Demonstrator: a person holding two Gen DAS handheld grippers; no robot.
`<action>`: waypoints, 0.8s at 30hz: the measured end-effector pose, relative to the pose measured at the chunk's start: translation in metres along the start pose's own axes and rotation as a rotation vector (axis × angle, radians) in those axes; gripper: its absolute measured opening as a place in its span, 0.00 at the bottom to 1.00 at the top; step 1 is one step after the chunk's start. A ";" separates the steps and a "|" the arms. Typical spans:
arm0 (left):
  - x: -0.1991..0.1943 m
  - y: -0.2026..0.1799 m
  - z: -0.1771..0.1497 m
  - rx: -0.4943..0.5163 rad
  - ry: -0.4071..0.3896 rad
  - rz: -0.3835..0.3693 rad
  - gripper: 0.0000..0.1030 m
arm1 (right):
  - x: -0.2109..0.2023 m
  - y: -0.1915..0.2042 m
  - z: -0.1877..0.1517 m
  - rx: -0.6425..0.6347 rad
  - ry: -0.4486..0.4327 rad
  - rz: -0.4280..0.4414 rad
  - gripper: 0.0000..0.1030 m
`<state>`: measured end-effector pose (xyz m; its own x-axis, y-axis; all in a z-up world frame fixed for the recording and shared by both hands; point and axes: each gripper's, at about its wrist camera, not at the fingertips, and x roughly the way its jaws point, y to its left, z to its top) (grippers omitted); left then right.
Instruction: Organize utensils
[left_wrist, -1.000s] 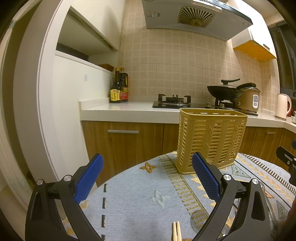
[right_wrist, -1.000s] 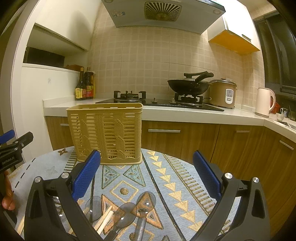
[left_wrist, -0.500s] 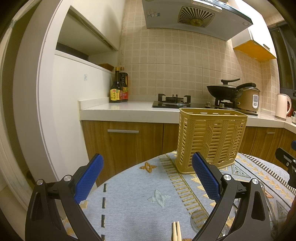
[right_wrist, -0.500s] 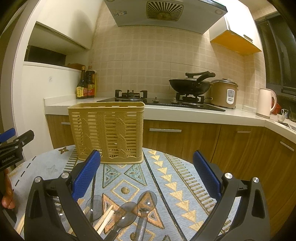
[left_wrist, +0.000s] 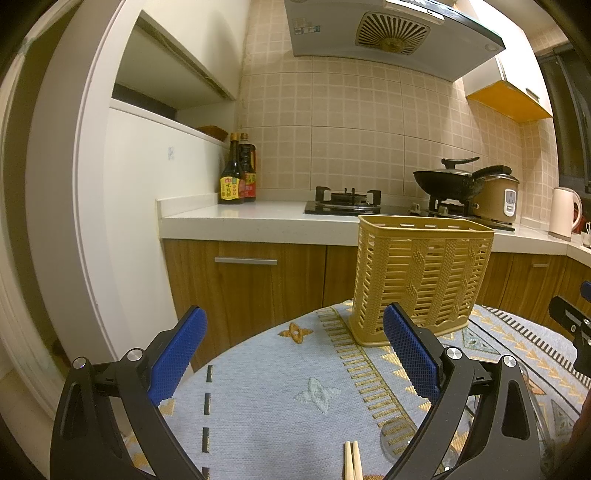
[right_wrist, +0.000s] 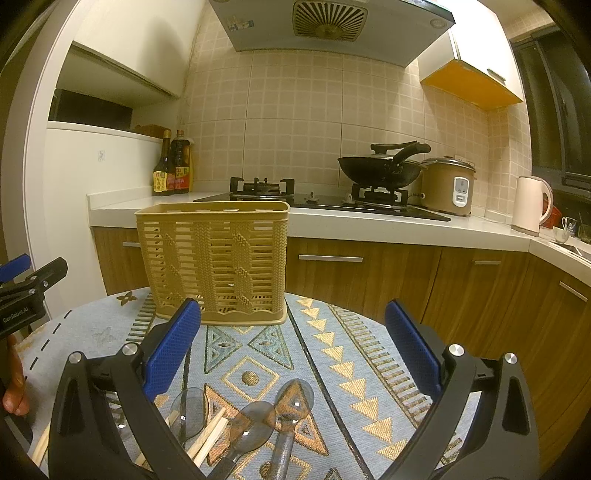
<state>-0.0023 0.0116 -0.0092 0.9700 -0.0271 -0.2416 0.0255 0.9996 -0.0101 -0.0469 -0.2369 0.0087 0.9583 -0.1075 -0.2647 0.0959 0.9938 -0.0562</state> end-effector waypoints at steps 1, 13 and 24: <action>0.000 0.000 0.000 -0.001 0.000 0.000 0.91 | 0.000 0.000 0.000 -0.001 0.000 -0.004 0.92; 0.022 0.024 0.009 -0.094 0.264 -0.121 0.79 | 0.014 -0.007 0.011 0.041 0.139 -0.029 0.92; 0.013 0.004 -0.029 0.010 0.766 -0.397 0.52 | 0.028 -0.003 0.013 -0.019 0.437 0.045 0.71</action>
<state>0.0034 0.0153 -0.0406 0.4581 -0.3661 -0.8100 0.3340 0.9154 -0.2248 -0.0171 -0.2428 0.0136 0.7573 -0.0696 -0.6493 0.0477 0.9975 -0.0514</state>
